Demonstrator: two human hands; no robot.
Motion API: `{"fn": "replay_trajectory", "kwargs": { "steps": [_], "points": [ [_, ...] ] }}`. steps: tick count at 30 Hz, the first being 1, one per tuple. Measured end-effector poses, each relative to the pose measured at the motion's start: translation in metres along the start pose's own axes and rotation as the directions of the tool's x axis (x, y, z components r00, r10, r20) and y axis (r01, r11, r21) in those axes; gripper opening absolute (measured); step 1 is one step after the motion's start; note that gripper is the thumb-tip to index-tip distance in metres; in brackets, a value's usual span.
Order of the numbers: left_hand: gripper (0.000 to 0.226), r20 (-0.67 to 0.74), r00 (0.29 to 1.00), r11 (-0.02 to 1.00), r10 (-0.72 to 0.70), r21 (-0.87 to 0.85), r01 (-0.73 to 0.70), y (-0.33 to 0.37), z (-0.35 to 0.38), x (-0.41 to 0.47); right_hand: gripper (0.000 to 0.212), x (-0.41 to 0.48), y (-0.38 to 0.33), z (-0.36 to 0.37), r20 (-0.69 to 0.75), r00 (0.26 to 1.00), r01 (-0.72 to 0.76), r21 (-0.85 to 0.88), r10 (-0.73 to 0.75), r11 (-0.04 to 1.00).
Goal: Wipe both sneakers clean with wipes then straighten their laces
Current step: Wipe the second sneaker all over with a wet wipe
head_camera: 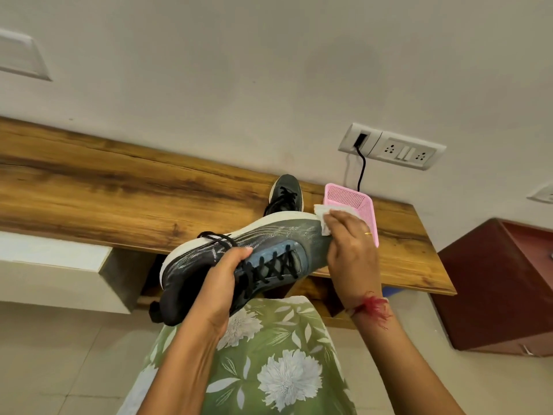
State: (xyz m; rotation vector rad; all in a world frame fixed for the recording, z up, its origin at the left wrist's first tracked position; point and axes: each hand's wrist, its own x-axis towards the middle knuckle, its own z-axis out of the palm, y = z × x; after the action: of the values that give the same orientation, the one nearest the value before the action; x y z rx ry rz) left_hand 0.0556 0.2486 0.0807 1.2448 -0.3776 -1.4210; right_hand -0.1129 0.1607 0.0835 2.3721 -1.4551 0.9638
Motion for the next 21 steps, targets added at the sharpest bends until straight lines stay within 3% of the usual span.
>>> {"fn": "replay_trajectory", "kwargs": {
  "steps": [2, 6, 10, 12, 17, 21],
  "points": [
    [0.037, -0.011, 1.000, 1.000, 0.004, 0.000, -0.004, 0.000, 0.000, 0.000, 0.032, -0.010, -0.012, -0.001, -0.003, 1.000, 0.010, 0.041, -0.010, 0.999],
    [0.021, 0.023, 0.999, 0.999, 0.022, -0.041, -0.021, -0.001, -0.004, 0.001, 0.039, -0.030, -0.017, 0.003, 0.113, 0.978, 0.169, 0.047, -0.174, 0.984],
    [0.038, 0.095, 0.985, 0.959, 0.142, -0.261, -0.113, 0.004, -0.005, -0.001, 0.031, -0.014, 0.001, -0.003, -0.069, 0.997, -0.028, 0.100, 0.035, 0.995],
    [0.050, 0.097, 0.982, 0.928, 0.162, -0.353, -0.118, 0.009, -0.003, -0.003, 0.032, -0.012, -0.009, -0.005, -0.123, 0.990, -0.051, 0.147, 0.069, 0.988],
    [0.034, 0.017, 0.994, 0.933, 0.107, -0.347, -0.094, 0.009, -0.001, -0.003, 0.025, -0.019, -0.016, -0.003, -0.016, 0.994, 0.105, 0.095, -0.104, 0.990],
    [0.011, 0.065, 0.997, 0.959, 0.037, -0.282, -0.017, 0.007, 0.005, -0.007, 0.037, -0.010, 0.000, -0.006, -0.115, 0.985, -0.117, 0.117, 0.130, 0.986]
  ]
}}
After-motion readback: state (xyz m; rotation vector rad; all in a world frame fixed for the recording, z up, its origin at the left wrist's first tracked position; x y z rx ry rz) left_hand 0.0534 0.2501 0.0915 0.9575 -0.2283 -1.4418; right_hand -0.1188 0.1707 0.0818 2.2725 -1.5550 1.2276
